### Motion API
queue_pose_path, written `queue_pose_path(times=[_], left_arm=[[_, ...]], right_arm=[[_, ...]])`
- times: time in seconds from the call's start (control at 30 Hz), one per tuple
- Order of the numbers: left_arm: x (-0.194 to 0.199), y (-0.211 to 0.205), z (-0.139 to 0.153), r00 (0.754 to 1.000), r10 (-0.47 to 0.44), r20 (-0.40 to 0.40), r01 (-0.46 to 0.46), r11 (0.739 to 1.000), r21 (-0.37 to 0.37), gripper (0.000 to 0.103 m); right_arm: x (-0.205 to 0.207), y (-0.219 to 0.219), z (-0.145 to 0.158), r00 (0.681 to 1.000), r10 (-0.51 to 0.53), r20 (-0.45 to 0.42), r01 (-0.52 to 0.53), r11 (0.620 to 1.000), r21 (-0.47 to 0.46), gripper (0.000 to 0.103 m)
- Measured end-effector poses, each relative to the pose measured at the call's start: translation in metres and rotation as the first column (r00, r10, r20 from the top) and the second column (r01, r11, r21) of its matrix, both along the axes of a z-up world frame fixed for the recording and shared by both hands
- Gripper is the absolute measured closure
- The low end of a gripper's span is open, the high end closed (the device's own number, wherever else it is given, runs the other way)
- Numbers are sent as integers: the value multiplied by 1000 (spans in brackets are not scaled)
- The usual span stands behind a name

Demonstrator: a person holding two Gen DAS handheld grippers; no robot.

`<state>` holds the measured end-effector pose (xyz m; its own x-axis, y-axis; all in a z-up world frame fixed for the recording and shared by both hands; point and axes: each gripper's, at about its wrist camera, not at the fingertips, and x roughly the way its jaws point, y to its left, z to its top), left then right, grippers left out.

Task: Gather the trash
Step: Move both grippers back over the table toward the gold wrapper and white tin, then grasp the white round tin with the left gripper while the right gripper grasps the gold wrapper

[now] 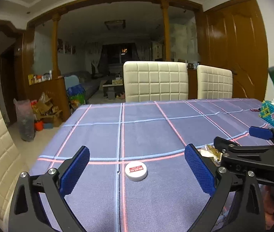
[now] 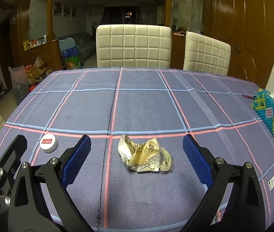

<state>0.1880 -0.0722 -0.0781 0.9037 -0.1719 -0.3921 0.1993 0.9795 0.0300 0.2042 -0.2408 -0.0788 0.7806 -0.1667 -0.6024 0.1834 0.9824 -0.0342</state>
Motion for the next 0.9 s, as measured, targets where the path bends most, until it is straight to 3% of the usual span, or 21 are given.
queue_pose_path(times=[0.23,0.33,0.4,0.47,0.57,0.8,0.83,0.9], left_arm=[[6,-7,-4,996,-72,-48,73,997,10,7],[7,-8,-5,997,-55,-50,56,998,16,7],[16,-5,-8,994,-35,-101,36,999,9,7],[40,-6,-20,973,-13,-230,20,999,27,7],[67,-4,-34,931,-8,-364,14,1000,14,7],[98,-7,-57,873,36,-487,-13,999,51,8],[101,-6,-59,867,41,-497,-20,999,47,9],[100,-4,-58,871,66,-487,-42,997,60,38]], right_arm=[[6,-7,-6,999,-22,-28,22,1000,12,8],[12,-11,-11,998,-30,-54,31,999,16,8],[19,-13,-17,996,-27,-90,30,999,34,8],[28,-17,-26,991,-20,-130,27,998,56,8],[41,-23,-41,979,-33,-201,48,996,71,8],[58,-25,-61,955,-34,-295,59,995,77,11],[58,-24,-60,955,-32,-294,59,995,82,17],[57,-19,-57,959,-11,-284,35,996,81,33]])
